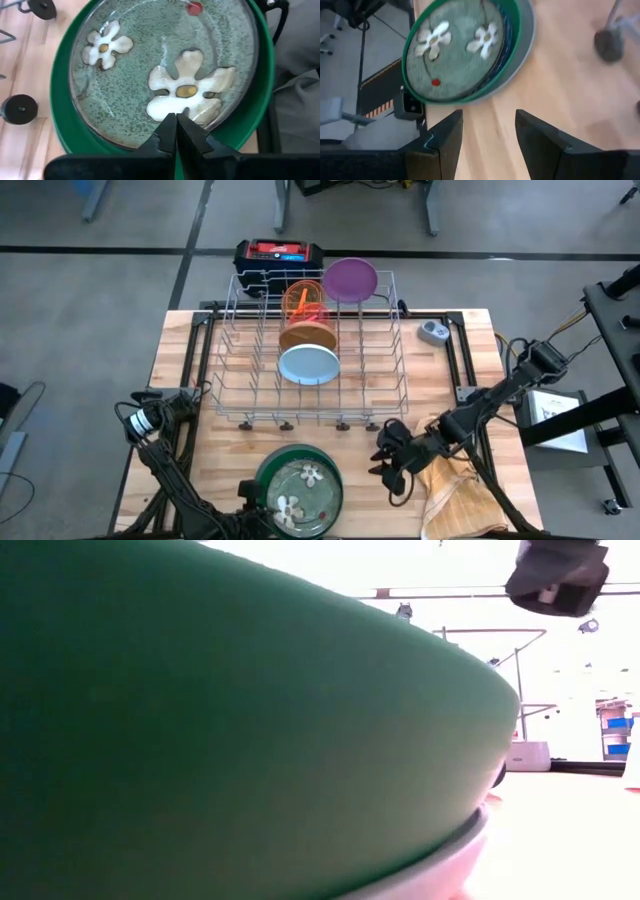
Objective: Sort dishes
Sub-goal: Put the green patterned plate into the dish rack
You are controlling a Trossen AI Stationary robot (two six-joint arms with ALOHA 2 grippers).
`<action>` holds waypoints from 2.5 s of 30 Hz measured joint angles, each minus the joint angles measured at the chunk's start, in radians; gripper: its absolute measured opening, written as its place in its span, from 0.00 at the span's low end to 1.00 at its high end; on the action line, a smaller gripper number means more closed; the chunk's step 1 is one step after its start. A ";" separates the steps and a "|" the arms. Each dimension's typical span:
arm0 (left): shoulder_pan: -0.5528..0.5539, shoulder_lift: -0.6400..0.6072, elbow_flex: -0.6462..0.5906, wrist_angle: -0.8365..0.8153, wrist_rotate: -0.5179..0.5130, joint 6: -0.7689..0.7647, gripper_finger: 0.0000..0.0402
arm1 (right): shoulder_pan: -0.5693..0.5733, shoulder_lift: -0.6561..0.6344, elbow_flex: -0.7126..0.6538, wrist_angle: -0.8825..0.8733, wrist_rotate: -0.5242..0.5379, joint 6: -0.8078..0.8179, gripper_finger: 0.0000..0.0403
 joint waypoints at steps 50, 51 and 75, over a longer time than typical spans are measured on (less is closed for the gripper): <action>0.002 -0.002 -0.363 0.523 -0.090 0.064 0.00 | -0.075 0.468 0.249 0.250 -0.006 0.160 0.45; 0.001 -0.001 -0.363 0.524 -0.097 0.063 0.00 | -0.075 0.480 0.249 0.270 -0.018 0.160 0.45; -0.001 0.003 -0.345 0.556 -0.153 0.122 0.00 | -0.126 0.544 0.255 0.400 -0.088 0.066 0.08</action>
